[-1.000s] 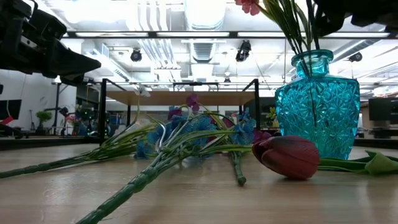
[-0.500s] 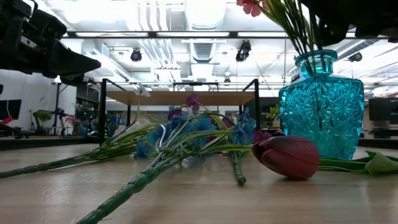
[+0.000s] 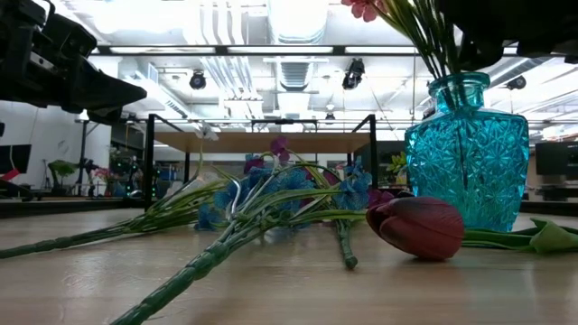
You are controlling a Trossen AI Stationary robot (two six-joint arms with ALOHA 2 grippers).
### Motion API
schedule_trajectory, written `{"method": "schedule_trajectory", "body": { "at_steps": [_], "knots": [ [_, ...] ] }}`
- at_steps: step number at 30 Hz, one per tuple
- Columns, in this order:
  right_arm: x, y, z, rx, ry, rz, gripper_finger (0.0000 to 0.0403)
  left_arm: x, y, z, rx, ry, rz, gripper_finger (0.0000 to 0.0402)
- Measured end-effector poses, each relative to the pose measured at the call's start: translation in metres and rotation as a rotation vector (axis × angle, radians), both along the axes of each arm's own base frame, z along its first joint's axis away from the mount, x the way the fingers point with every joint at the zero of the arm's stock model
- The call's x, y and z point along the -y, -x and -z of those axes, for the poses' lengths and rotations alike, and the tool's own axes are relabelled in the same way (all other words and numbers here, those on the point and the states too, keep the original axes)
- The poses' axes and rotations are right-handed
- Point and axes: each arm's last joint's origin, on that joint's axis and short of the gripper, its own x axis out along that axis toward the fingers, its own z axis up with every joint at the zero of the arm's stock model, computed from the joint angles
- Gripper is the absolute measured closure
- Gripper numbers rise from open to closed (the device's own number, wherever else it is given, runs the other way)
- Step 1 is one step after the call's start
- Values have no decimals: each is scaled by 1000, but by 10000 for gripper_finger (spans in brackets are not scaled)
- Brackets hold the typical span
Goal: Pick and place flowers into a vace then onto a shelf
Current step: Put the right white flowers into the blue vase
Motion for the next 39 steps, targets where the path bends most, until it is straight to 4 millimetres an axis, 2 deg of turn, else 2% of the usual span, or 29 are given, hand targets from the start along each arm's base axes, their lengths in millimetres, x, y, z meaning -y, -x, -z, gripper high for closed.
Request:
{"method": "schedule_trajectory", "body": {
  "at_steps": [6, 14, 22, 32, 39],
  "knots": [
    [0, 0, -1, 3, -5, -1, 288, 0, 0, 0, 0, 0, 0, 402],
    [-4, 8, -14, 37, -35, -34, 265, 0, 0, 0, 0, 0, 0, 402],
    [-1, 13, -19, -85, -87, -10, 247, 0, 0, 0, 0, 0, 0, 402],
    [-2, 21, -59, -212, -61, -30, 203, 0, 0, 0, 0, 0, 0, 402],
    [-2, 21, -94, -524, -78, 33, 193, 0, 0, 0, 0, 0, 0, 402]
  ]
}}
